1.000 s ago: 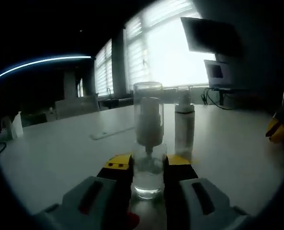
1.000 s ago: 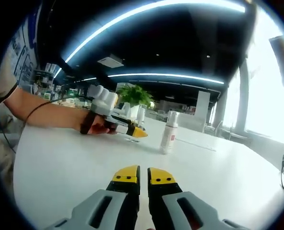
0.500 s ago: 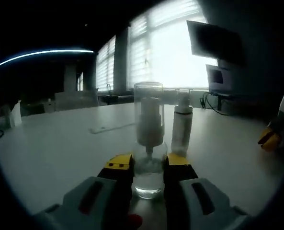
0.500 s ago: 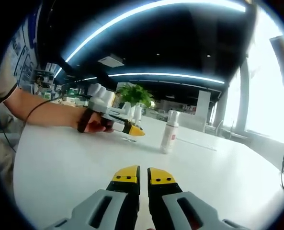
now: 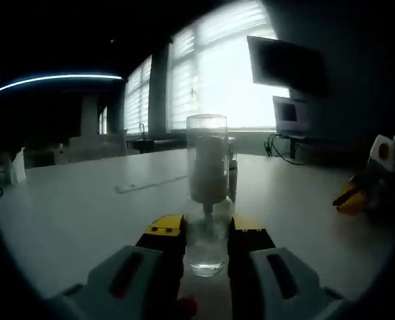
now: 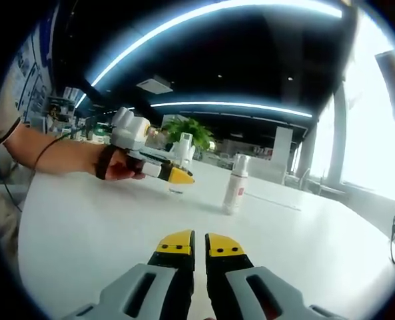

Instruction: Clamp pump bottle remove cover press pump head put on cover

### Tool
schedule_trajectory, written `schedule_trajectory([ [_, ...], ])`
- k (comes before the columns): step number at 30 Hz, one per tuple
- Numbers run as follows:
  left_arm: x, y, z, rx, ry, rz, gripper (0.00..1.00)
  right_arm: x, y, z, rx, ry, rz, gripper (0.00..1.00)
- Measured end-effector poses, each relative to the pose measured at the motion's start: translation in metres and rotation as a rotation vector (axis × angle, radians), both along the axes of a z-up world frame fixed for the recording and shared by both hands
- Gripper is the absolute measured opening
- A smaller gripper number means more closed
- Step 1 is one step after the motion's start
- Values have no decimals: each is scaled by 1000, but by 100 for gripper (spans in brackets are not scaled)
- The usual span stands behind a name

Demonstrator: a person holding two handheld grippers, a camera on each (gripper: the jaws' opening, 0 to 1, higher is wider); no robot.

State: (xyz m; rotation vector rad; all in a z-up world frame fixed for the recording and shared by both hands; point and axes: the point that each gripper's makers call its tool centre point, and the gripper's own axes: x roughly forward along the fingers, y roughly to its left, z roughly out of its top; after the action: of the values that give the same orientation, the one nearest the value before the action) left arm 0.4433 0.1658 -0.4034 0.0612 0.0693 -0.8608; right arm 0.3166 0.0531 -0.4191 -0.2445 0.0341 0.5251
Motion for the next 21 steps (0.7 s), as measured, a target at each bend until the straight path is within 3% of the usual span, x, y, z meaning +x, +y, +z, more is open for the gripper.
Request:
schedule_trajectory([
  [6,-21,1,12,-6,-14,-27,16,0,0,0,-4,-1,-2,2],
  [14,-44,3,14,-24,29,-51,16,0,0,1,-4,-3,-3,2],
  [21,-77,2,17,-16,6,-99,16,0,0,1,-5,-4,-2,1],
])
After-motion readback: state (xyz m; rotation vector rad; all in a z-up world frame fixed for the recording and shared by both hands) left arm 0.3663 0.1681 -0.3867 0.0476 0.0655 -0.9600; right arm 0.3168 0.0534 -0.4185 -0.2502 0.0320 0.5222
